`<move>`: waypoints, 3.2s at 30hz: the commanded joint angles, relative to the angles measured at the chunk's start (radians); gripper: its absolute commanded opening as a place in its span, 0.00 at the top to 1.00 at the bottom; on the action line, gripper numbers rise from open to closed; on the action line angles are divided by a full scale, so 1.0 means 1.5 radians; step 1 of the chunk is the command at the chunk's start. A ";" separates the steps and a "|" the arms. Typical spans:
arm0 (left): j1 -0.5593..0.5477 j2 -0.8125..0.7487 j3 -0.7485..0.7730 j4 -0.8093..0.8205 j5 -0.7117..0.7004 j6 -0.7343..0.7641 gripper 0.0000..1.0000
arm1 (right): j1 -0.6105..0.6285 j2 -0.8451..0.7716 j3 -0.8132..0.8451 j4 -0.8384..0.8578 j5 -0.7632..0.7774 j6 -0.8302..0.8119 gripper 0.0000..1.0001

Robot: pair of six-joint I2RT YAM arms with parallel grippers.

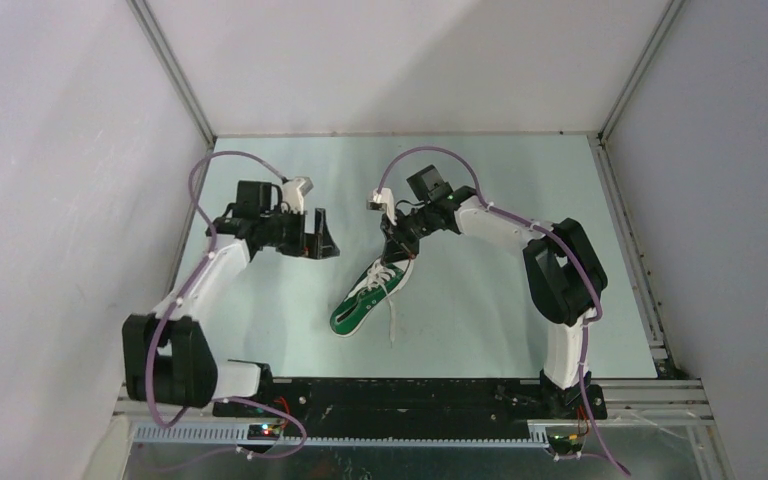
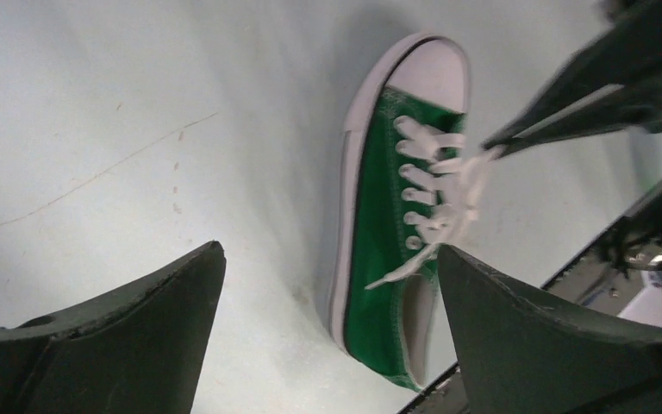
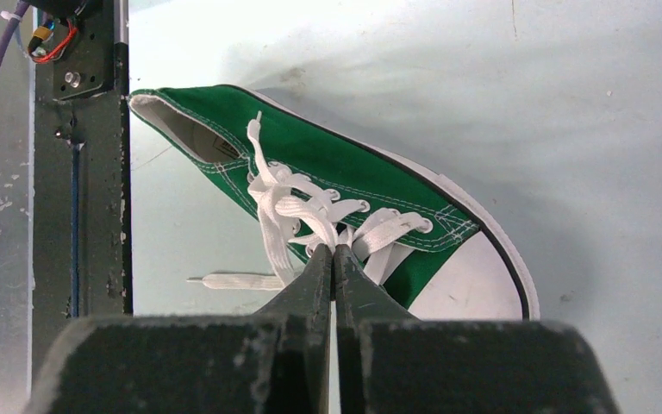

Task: Tie the shoes
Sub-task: Cross the shoelace with the shoelace.

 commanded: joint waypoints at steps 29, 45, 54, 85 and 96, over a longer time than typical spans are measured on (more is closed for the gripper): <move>-0.109 0.150 0.063 0.006 0.257 0.108 0.00 | 0.011 -0.027 -0.002 0.032 0.005 0.022 1.00; -0.146 0.196 0.071 0.001 0.227 0.093 0.35 | 0.007 -0.033 -0.005 0.039 0.005 0.034 1.00; -0.146 0.225 0.063 0.052 0.289 0.080 0.50 | 0.007 -0.033 -0.009 0.042 0.003 0.047 1.00; -0.144 0.234 0.042 0.073 0.275 0.074 0.89 | -0.017 -0.059 -0.014 0.040 -0.019 0.081 0.89; -0.143 0.172 -0.102 0.344 0.278 -0.003 0.93 | -0.089 -0.017 -0.092 0.158 -0.021 0.291 0.67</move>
